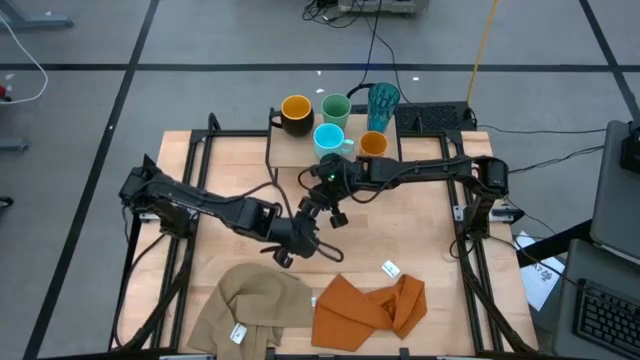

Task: Stack small to large cups/mugs on shelf
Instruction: Put the transparent mug on the shelf

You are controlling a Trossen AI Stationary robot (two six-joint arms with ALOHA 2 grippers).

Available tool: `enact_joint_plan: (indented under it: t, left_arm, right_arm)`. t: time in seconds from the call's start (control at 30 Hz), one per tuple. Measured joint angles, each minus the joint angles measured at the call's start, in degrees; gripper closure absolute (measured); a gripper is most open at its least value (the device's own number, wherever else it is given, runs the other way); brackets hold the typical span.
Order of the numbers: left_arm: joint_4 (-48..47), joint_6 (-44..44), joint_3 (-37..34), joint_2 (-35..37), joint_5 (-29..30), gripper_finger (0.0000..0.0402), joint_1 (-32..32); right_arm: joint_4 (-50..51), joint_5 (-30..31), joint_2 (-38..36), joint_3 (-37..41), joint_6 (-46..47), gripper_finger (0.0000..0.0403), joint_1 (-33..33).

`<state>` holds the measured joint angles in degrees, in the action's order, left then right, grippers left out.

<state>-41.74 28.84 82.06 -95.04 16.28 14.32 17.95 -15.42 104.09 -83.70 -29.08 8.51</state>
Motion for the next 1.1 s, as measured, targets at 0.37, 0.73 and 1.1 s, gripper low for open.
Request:
enact_joint_plan:
  t: [0.37, 0.73, 1.1]
  left_arm:
    - [-4.86, -4.01, 0.0, -1.86, 6.2, 0.0238, 0.35]
    - [-4.92, -3.71, 0.0, -3.15, 8.33, 0.0238, -0.71]
    - [-5.28, -3.08, 0.0, -3.39, 5.25, 0.0238, 0.0]
  right_arm:
    - [0.01, 0.44, 0.0, 0.0, -0.55, 0.0403, 0.02]
    - [1.71, 0.77, 0.0, 0.0, -0.65, 0.0403, 0.07]
    - [1.27, 0.75, 0.02, 0.0, -2.21, 0.0403, 0.9]
